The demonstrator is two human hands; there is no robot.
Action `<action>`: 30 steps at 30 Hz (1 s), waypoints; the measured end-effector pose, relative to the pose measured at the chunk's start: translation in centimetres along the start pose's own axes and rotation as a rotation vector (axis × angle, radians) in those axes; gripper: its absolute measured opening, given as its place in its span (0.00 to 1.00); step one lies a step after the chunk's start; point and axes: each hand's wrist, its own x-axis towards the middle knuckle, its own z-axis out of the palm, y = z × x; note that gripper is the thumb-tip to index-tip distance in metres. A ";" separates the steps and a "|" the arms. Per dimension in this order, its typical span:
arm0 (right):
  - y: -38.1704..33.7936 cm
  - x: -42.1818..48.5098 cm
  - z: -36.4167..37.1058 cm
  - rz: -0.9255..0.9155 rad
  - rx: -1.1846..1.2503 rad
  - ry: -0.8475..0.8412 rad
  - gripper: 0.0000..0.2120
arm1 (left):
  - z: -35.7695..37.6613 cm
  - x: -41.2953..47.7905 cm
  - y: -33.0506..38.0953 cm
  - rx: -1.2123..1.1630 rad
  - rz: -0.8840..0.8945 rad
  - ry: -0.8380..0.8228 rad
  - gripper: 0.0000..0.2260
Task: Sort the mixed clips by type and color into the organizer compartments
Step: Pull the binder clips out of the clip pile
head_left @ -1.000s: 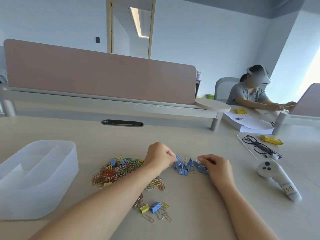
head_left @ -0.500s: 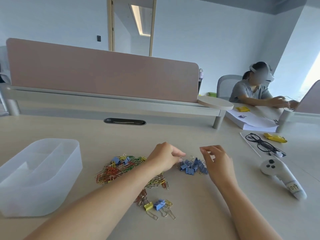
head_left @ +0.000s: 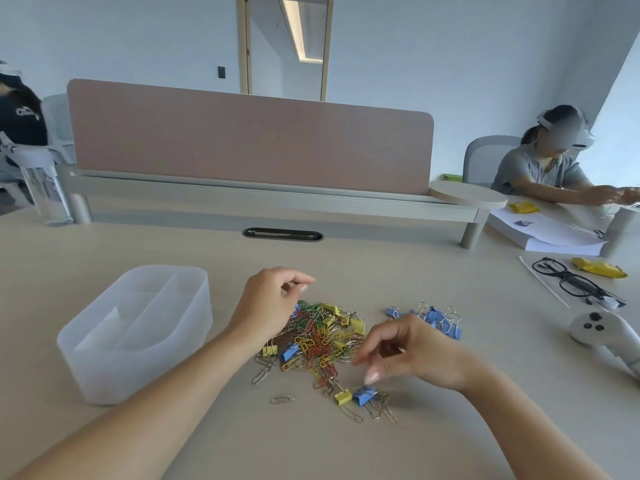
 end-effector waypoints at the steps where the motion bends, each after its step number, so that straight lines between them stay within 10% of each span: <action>1: 0.1 0.0 0.0 0.005 -0.021 -0.045 0.11 | -0.3 -0.5 -0.6 -0.015 -0.005 0.045 0.09; 8: 0.3 -0.1 0.6 0.094 -0.051 -0.168 0.11 | -1.0 -1.3 -3.2 -0.091 -0.163 0.148 0.12; 20: 1.4 1.3 2.0 0.006 -0.096 0.324 0.07 | -0.4 -1.6 -3.3 0.159 -0.172 -0.047 0.11; 30: 2.2 1.4 1.7 -0.031 -0.217 0.396 0.07 | 0.4 -1.1 -2.7 0.135 -0.147 -0.035 0.03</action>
